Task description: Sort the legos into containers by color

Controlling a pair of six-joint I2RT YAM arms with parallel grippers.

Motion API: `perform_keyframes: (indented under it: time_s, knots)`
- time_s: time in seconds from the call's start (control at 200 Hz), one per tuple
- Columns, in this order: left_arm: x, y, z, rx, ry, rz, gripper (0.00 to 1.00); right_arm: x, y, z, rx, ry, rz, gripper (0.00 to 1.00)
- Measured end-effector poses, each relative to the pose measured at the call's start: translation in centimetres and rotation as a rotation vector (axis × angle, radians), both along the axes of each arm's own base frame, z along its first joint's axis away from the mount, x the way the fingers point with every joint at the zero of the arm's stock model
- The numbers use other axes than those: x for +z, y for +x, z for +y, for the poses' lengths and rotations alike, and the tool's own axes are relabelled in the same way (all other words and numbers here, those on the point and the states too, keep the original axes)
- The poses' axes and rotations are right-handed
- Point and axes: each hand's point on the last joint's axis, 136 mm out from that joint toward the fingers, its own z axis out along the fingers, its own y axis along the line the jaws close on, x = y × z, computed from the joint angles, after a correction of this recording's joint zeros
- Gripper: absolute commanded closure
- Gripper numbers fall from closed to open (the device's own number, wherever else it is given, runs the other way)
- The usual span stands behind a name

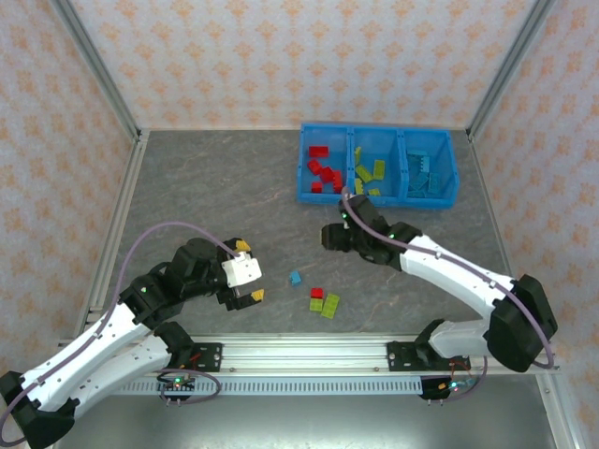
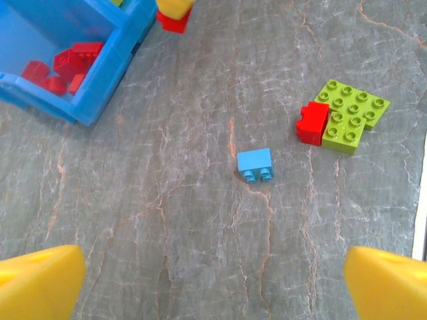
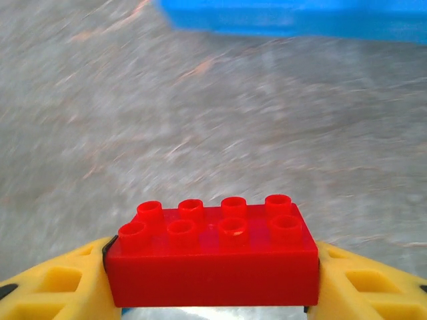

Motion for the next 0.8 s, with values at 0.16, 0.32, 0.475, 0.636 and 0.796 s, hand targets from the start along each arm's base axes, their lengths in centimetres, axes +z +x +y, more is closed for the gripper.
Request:
perform_keyframes:
  time_s: [0.16,0.32,0.475,0.636,0.796]
  knots:
    - [0.0,0.0,0.0,0.0,0.0,0.0,0.0,1.2,3.9,-2.4,-0.16,0.025,-0.012,0.51]
    - [-0.1,0.0,0.0,0.0,0.003,0.001,0.0,6.6,11.6,-0.5,-0.232,0.076,-0.093,0.52]
    - [-0.1,0.2,0.1,0.01,0.006,-0.004,0.0,8.0,18.6,1.4,-0.276,0.091,-0.127,0.51]
    - [-0.1,0.4,0.5,0.033,0.001,-0.023,0.0,4.3,23.8,1.6,-0.315,0.039,-0.066,0.38]
    - [0.2,1.0,0.7,0.072,-0.003,-0.04,0.0,2.0,26.2,2.1,-0.299,-0.014,-0.012,0.23]
